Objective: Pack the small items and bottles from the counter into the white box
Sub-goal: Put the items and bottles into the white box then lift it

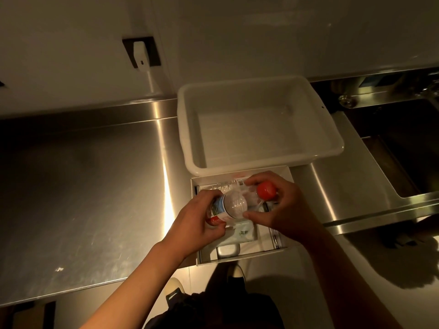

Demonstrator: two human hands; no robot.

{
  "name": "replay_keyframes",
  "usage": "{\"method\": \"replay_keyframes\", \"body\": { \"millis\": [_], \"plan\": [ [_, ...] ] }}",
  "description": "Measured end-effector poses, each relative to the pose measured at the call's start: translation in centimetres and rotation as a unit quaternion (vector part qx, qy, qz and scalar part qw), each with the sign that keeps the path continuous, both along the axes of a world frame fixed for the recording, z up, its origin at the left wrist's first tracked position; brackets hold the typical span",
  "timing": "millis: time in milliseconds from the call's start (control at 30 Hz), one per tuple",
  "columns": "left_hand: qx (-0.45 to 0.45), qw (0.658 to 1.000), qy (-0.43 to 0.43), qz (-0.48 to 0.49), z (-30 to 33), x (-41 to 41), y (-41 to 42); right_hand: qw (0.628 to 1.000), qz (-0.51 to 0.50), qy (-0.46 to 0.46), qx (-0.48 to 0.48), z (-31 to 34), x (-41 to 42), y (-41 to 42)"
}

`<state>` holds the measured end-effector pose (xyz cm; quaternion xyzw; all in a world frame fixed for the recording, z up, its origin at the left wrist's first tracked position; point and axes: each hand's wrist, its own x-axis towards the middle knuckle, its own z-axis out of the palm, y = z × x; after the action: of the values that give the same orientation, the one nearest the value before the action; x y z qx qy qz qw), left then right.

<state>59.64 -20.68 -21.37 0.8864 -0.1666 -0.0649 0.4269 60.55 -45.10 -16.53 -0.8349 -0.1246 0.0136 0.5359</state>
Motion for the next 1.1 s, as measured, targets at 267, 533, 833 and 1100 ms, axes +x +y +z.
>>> {"method": "replay_keyframes", "body": {
  "millis": [267,533,833,1100],
  "plan": [
    [0.049,0.998,-0.015,-0.025,-0.4,-0.1,-0.4,0.98,0.075,-0.093,-0.162,1.1,0.1,-0.9],
    [0.124,0.991,-0.041,-0.032,-0.8,-0.3,-0.8,0.954,0.083,-0.117,-0.264,-0.9,-0.5,-1.4],
    [0.22,0.971,-0.083,-0.032,-1.3,0.0,-0.6,0.974,0.086,-0.036,-0.204,-4.5,-0.1,-1.9],
    [0.278,0.956,-0.091,0.004,-3.0,-0.2,-0.7,0.961,0.039,0.065,-0.264,-9.0,0.2,-1.8]
  ]
}}
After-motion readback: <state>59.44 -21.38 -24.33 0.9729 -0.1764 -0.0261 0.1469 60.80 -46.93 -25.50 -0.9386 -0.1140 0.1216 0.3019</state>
